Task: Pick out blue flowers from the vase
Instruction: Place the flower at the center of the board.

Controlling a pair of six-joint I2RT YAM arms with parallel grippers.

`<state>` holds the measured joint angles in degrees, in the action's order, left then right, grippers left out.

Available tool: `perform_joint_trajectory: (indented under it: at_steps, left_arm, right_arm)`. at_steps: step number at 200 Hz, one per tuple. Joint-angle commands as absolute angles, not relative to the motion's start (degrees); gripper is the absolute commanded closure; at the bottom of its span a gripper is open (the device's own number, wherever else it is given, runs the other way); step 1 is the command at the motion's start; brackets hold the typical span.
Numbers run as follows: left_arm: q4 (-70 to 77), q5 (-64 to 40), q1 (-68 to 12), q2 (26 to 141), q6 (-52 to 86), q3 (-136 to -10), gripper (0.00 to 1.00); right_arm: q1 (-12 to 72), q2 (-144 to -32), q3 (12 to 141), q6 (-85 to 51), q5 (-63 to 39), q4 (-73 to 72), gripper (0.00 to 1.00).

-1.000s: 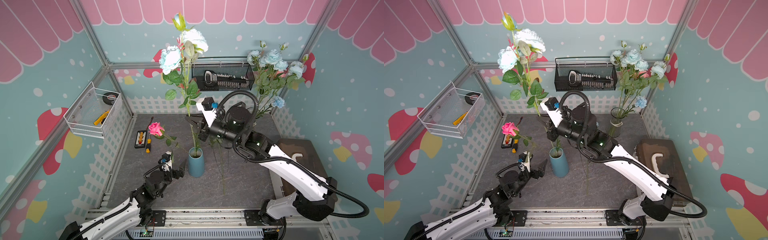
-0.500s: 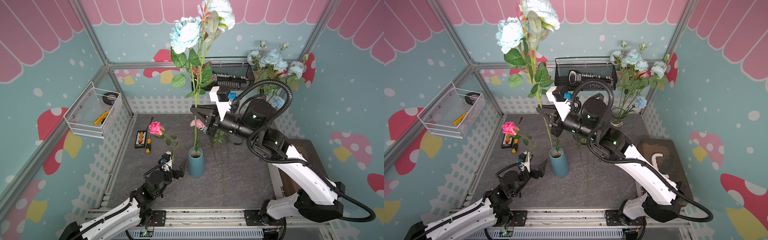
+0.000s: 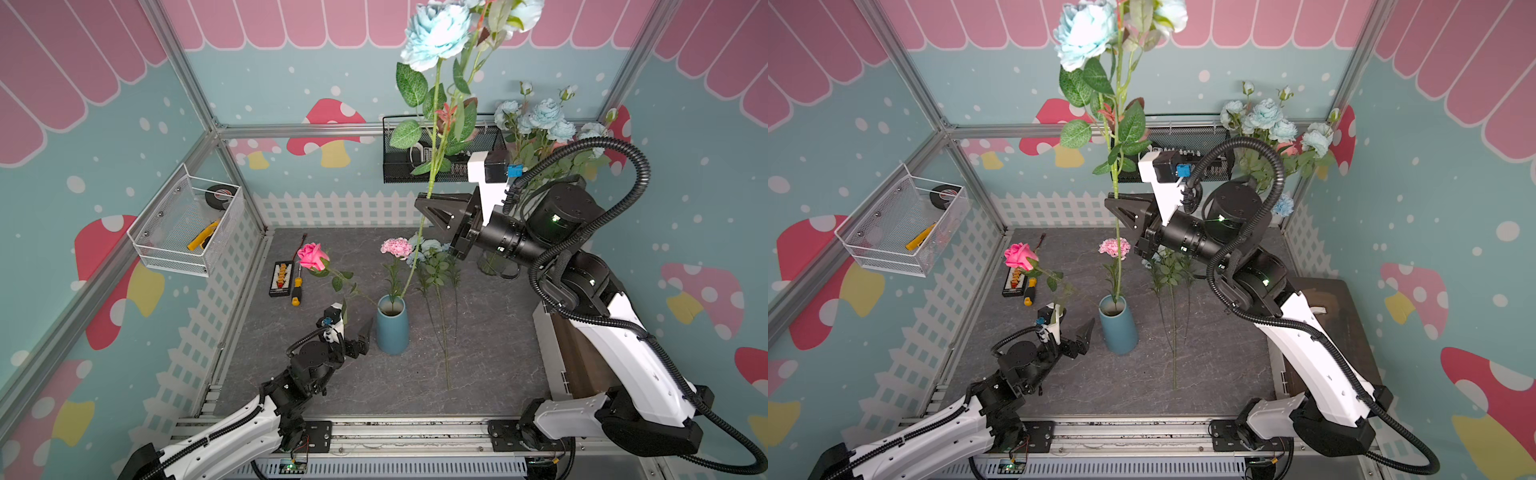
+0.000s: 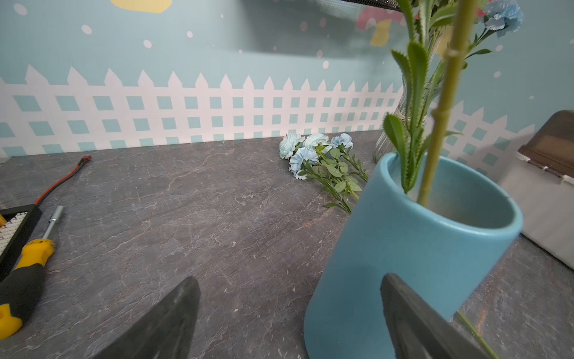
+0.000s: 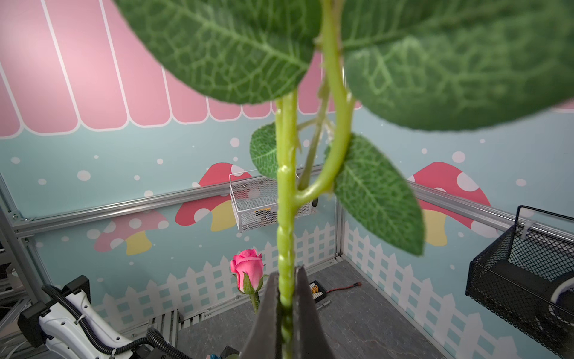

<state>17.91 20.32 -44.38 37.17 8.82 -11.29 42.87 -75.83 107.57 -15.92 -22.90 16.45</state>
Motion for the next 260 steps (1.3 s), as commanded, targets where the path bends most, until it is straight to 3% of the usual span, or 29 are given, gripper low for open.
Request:
perform_joint_trajectory:
  at_steps: [1,162,260]
  left_arm:
    - [18.77,19.60,-44.17,36.47,9.23,-12.66,0.09]
    - [18.73,19.69,-44.13,37.49,9.30,-13.10,0.09]
    - [18.81,19.69,-44.12,37.83,9.32,-13.27,0.09]
  right_arm:
    - [40.97,-73.81,106.02,-19.58,-27.85,15.34,1.00]
    - [24.15,-60.83,76.28,-26.94,-30.99,11.51,1.00]
    - [15.68,-62.54,64.06,-30.99,-33.81,6.59,1.00]
